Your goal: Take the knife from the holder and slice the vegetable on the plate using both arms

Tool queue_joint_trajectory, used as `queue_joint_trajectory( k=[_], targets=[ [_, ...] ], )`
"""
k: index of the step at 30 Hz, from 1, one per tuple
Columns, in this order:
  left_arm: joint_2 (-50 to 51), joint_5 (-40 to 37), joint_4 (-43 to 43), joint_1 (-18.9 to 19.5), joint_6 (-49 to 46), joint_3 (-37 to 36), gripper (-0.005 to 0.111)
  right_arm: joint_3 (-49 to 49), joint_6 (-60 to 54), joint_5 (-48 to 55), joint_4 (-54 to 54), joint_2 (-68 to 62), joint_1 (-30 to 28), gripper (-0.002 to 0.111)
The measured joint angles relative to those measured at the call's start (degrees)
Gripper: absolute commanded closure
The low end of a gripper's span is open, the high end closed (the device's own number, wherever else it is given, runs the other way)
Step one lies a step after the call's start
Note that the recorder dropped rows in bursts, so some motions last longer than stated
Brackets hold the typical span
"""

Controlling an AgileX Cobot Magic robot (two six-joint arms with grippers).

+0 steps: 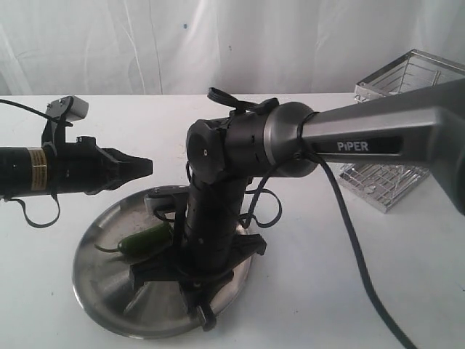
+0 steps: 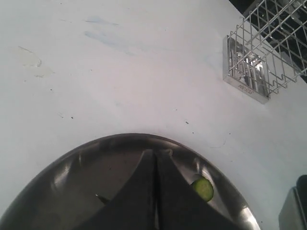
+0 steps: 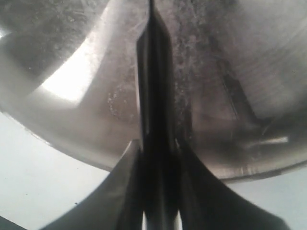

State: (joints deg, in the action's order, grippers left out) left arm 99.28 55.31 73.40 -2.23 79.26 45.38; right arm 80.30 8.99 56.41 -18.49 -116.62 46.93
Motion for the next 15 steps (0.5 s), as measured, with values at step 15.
queue_joint_trajectory(
  k=[15],
  targets=[
    [0.0, -3.6, 0.1, 0.0, -0.8, 0.0, 0.107, 0.0, 0.0, 0.8, 0.0, -0.4, 0.0, 0.108]
  ],
)
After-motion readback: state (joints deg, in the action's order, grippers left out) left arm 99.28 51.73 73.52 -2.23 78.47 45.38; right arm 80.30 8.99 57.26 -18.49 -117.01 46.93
